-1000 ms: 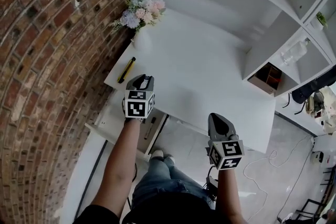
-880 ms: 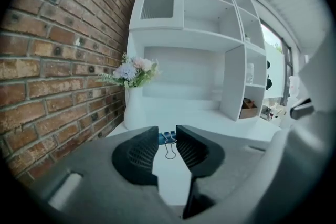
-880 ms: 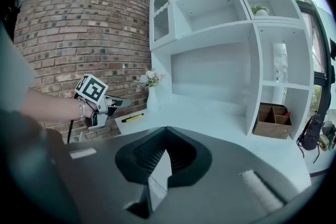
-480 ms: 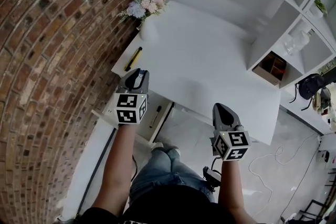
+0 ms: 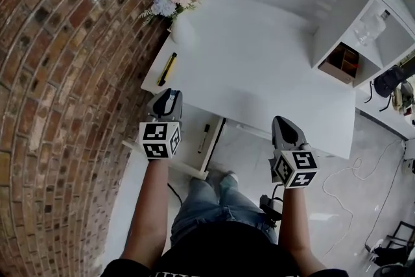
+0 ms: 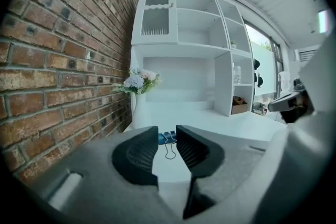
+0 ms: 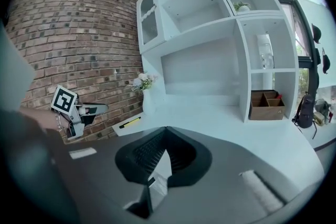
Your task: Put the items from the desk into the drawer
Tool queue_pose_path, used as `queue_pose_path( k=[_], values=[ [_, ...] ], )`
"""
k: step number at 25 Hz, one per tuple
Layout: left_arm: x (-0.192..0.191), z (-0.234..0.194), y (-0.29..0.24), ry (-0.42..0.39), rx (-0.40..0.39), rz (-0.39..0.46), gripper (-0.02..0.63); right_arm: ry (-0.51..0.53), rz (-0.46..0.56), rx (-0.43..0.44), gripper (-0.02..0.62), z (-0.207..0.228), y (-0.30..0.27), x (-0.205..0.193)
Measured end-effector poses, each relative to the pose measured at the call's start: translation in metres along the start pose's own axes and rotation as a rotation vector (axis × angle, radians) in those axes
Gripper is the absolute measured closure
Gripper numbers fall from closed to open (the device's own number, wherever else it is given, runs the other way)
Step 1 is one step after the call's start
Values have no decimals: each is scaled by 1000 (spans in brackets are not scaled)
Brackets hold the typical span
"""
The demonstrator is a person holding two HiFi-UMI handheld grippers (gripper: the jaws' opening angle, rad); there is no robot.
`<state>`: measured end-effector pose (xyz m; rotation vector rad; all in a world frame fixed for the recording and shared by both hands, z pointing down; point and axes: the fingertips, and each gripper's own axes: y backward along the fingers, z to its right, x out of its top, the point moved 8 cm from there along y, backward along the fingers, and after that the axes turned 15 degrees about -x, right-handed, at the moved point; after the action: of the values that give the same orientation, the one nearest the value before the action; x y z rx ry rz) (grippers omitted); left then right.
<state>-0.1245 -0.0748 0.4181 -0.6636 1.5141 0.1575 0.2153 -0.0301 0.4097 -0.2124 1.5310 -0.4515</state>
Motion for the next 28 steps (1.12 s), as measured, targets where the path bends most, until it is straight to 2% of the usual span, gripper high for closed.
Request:
queue_pose_path(
  k=[6, 14, 23, 28],
  values=[
    [-41, -19, -1, 20, -85, -101, 502, 5, -49, -34, 588, -36, -8, -12],
    [-111, -27, -14, 90, -185, -263, 500, 56, -140, -65, 588, -69, -17, -41],
    [-197, -19, -45, 152, -310, -498, 500, 24, -212, -146, 588, -70, -16, -72],
    [-231, -15, -64, 170, -334, -645, 499, -17, -246, -196, 588, -65, -7, -88]
  ],
)
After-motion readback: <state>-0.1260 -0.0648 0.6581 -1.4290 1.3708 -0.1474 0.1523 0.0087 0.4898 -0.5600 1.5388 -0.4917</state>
